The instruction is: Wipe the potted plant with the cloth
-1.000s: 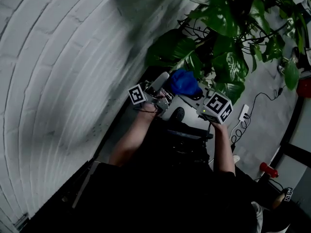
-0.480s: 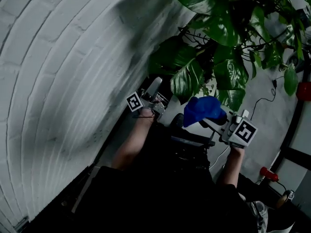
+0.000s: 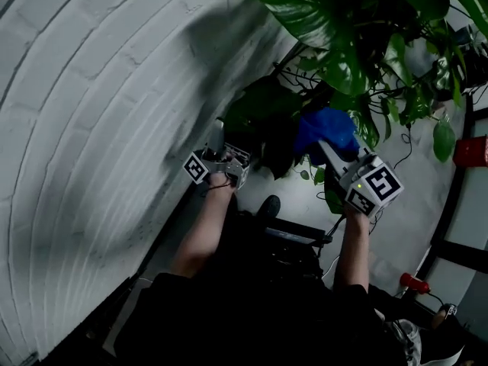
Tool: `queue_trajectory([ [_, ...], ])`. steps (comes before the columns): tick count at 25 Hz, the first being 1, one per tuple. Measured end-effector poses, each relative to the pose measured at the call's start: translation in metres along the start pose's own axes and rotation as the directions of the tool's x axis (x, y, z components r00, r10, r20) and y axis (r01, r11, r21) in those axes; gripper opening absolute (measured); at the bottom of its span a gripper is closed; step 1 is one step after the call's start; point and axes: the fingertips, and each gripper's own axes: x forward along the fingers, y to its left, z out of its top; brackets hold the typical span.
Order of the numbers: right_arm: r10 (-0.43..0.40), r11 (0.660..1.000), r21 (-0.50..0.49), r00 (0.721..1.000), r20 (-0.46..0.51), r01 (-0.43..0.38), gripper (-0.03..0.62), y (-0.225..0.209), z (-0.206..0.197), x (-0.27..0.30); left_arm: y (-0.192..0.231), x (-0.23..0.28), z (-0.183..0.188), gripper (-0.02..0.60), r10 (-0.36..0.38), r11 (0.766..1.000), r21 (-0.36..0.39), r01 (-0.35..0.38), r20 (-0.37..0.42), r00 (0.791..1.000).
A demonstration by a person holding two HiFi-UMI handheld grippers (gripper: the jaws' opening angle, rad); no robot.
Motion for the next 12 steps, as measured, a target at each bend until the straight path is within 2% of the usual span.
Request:
queue_trajectory([
  [4, -0.09, 0.995, 0.03, 0.996, -0.027, 0.091, 0.06, -0.033, -0.006, 0.056, -0.029, 0.01, 0.002, 0.415, -0.067, 0.997, 0.033, 0.067, -0.022, 0.998],
  [6, -0.108, 0.991, 0.068, 0.993, -0.057, 0.111, 0.06, -0.043, -0.017, 0.08, -0.04, 0.013, 0.0, 0.405, -0.084, 0.995, 0.049, 0.086, -0.05, 0.995],
  [9, -0.065, 0.99, 0.117, 0.994, -0.082, 0.074, 0.06, -0.035, -0.029, 0.106, -0.052, 0.014, -0.005, 0.374, -0.102, 0.992, 0.067, 0.108, -0.094, 0.99],
  [12, 0.001, 0.992, 0.124, 0.996, -0.087, 0.009, 0.059, -0.019, -0.033, 0.126, -0.054, 0.016, -0.009, 0.347, -0.108, 0.99, 0.081, 0.12, -0.133, 0.985],
])
